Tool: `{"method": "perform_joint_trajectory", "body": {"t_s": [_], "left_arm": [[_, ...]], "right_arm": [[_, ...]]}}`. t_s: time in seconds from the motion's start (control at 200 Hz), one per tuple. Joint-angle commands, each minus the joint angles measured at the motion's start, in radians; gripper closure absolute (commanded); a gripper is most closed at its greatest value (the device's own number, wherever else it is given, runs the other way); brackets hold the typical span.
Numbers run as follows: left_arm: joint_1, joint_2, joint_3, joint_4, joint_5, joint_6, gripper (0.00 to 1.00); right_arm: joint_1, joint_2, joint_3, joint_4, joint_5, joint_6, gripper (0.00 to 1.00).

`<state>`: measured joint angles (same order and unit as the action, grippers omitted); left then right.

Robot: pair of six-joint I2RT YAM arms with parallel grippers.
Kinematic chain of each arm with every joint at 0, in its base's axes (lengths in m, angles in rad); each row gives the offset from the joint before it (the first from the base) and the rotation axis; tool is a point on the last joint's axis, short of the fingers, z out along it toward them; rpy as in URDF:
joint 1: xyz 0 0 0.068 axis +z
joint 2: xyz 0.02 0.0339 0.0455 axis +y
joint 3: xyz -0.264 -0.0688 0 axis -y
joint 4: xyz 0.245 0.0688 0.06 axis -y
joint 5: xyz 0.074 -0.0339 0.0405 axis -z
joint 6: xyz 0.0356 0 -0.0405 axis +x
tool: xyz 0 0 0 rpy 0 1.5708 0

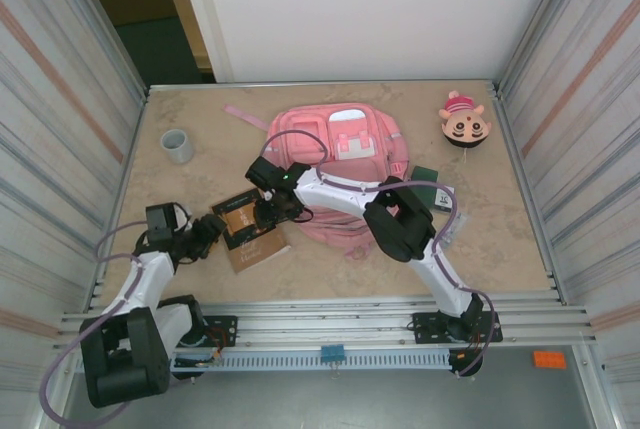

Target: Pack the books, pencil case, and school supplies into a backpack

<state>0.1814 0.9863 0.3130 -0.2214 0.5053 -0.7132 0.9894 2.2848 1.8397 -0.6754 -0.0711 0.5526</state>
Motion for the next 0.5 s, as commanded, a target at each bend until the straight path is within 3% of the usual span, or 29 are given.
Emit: {"method": "perform_joint_trajectory", "body": {"t_s": [0.0, 0.185, 0.496], "left_arm": [[-0.024, 0.034, -0.024, 0.044, -0.004, 0.006, 0.49], [-0.058, 0.124, -0.023, 0.098, 0.003, 0.001, 0.49], [-0.149, 0.142, 0.041, 0.161, 0.093, -0.060, 0.51]], "right_arm": [[-0.011, 0.048, 0.022, -0.084, 0.016, -0.007, 0.59], [-0.028, 0.059, 0.001, -0.085, -0.032, 0.019, 0.74], [-0.034, 0.008, -0.075, 0.013, -0.123, 0.051, 0.78]]}}
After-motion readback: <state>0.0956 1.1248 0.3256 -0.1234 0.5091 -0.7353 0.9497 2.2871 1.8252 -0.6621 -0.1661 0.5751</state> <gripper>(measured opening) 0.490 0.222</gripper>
